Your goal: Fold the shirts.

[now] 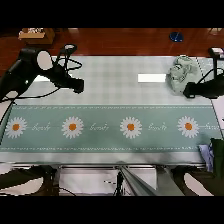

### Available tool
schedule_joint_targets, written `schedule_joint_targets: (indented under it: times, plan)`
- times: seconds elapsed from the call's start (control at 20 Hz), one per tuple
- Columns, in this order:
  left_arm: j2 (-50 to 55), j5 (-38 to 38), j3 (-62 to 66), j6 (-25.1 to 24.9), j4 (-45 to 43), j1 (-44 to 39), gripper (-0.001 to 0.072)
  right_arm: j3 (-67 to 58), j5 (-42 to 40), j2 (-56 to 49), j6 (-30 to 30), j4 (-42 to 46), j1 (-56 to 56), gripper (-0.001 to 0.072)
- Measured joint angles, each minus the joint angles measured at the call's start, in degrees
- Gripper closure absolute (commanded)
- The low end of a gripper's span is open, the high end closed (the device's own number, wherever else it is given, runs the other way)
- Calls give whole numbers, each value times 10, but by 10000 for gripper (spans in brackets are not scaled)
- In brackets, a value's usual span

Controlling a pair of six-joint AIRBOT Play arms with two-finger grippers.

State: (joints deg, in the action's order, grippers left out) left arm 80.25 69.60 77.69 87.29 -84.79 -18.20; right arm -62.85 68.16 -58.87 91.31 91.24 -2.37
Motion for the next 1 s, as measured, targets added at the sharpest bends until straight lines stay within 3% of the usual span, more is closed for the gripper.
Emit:
schedule_joint_targets:
  times: [0.3,0.55,0.7,1.0]
  plan:
    - [1,-13,0,0,0,0,52,0,-175,-3,0,13,0,153]
    - [2,-42,0,0,0,0,19,-6,-351,-66,59,126,-20,139]
    - [2,-64,0,0,-1,0,19,-37,-398,-147,112,143,-58,117]
    - [2,-77,0,0,11,0,20,-125,-424,-311,148,64,-115,115]
